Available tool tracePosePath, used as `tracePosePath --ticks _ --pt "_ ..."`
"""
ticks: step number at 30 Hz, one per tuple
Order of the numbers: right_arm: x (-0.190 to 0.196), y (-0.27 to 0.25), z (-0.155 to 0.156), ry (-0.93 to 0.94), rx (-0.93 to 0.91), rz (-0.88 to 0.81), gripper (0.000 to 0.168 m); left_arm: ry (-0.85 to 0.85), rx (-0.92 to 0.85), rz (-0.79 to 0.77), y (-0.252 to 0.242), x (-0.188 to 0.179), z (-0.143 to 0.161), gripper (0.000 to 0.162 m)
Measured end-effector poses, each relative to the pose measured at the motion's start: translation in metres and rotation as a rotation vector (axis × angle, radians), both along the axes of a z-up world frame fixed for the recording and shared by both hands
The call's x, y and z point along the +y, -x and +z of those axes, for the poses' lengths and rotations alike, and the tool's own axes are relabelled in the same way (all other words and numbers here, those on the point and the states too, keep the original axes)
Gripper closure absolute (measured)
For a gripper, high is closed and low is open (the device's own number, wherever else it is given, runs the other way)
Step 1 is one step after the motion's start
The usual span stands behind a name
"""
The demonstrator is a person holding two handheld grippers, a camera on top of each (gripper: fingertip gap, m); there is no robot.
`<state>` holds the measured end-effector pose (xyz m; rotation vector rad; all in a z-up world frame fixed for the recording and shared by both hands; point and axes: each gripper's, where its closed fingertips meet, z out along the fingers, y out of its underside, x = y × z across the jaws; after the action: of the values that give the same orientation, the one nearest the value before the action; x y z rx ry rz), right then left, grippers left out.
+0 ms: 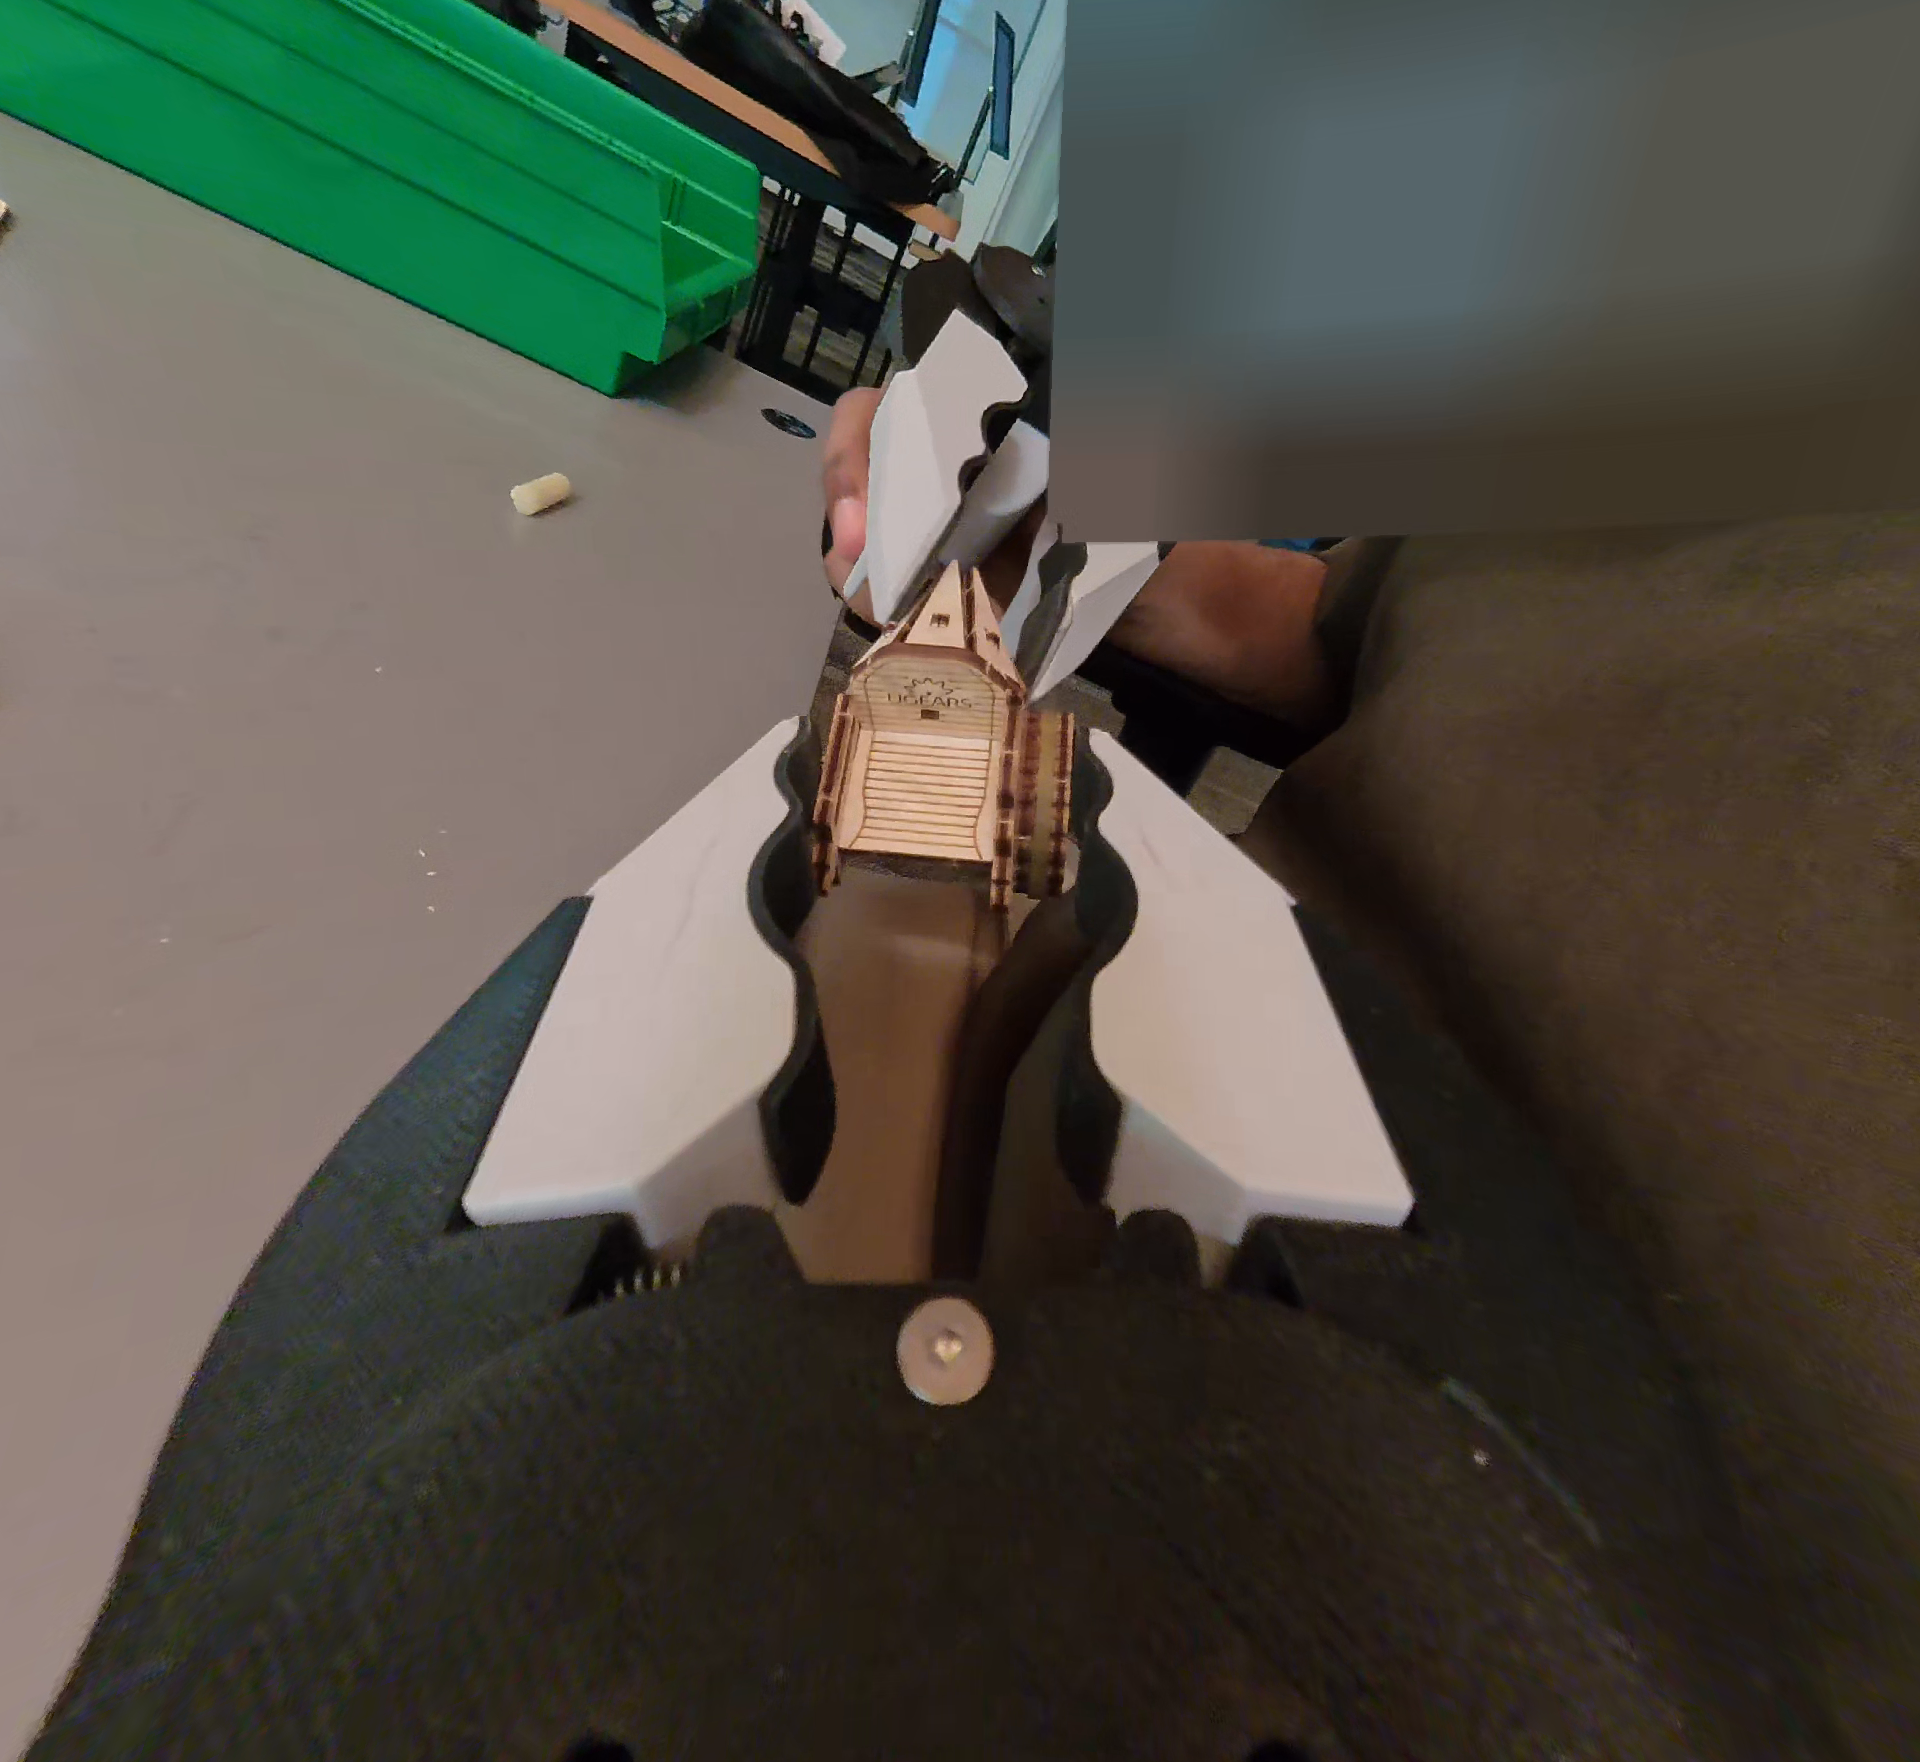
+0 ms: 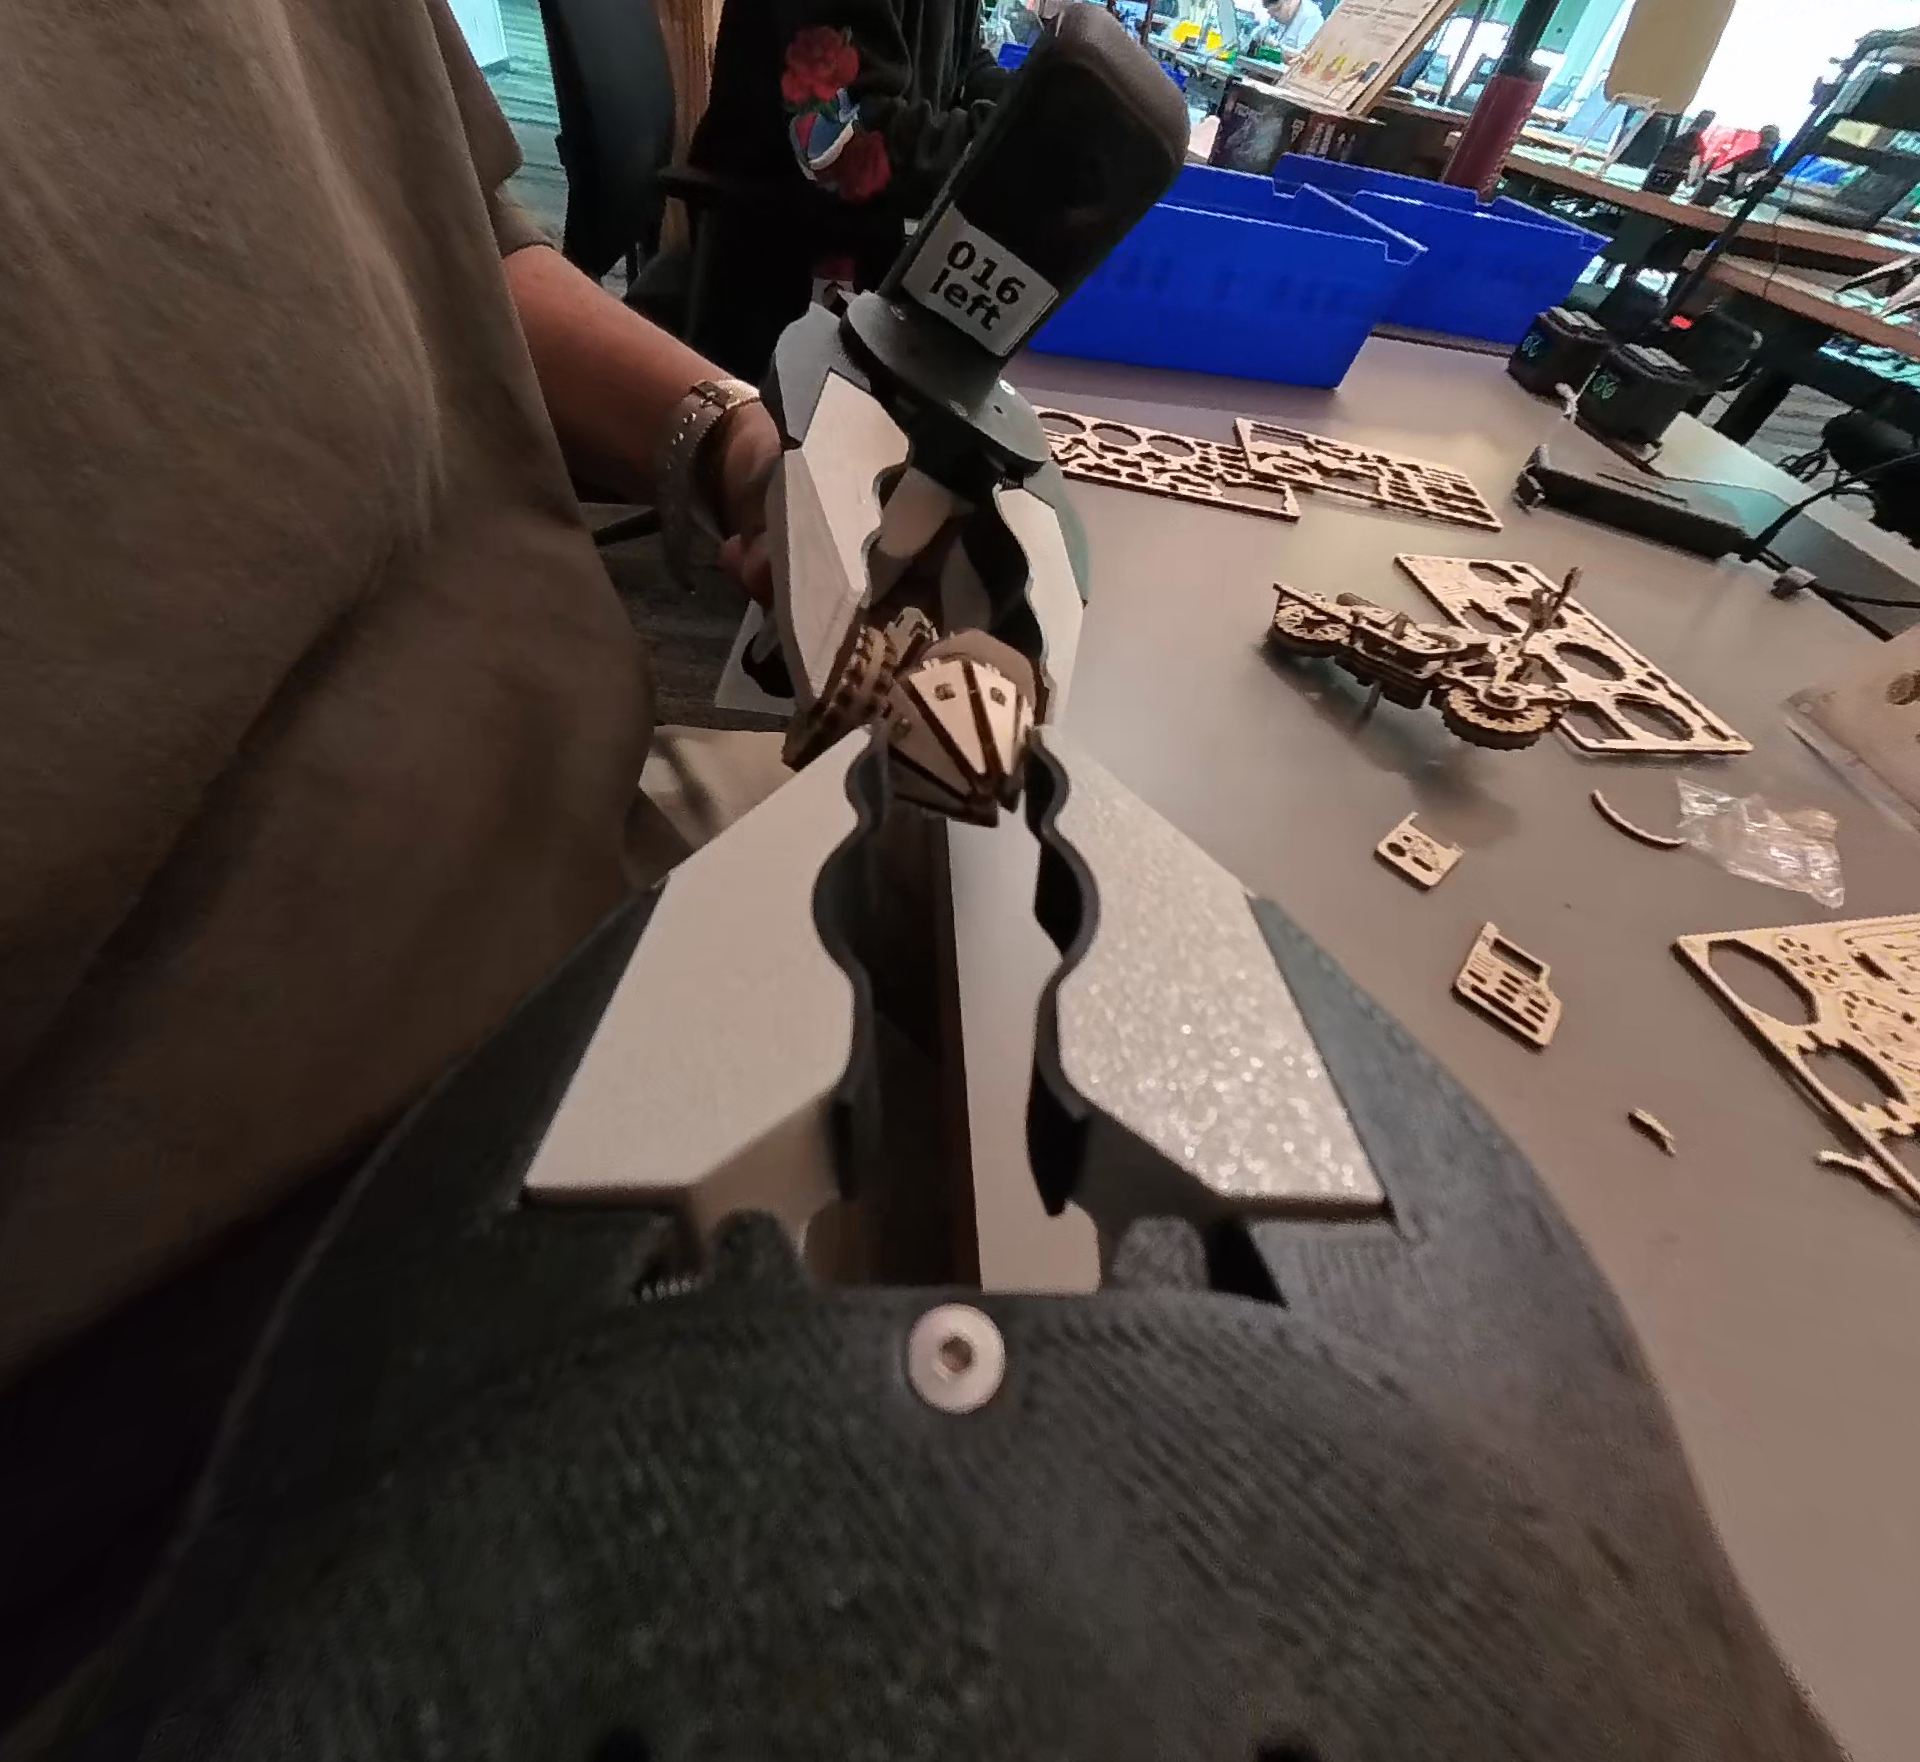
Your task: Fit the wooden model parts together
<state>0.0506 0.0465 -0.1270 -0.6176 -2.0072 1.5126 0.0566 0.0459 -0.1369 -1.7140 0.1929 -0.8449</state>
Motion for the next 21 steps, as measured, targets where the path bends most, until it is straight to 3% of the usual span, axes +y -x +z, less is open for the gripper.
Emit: tracePosePath --ticks 3,21 --pt "-0.001 0.001 -0.005 -0.01 -0.018 0.002 0.12 0.012 -0.024 -0.045 -0.005 -0.004 0.0 0.118" --pt "-0.016 -0.013 -0.004 0.024 -0.044 0.113 0.139 0.025 -0.069 -0.143 -0.017 -0.012 0.001 0.118"
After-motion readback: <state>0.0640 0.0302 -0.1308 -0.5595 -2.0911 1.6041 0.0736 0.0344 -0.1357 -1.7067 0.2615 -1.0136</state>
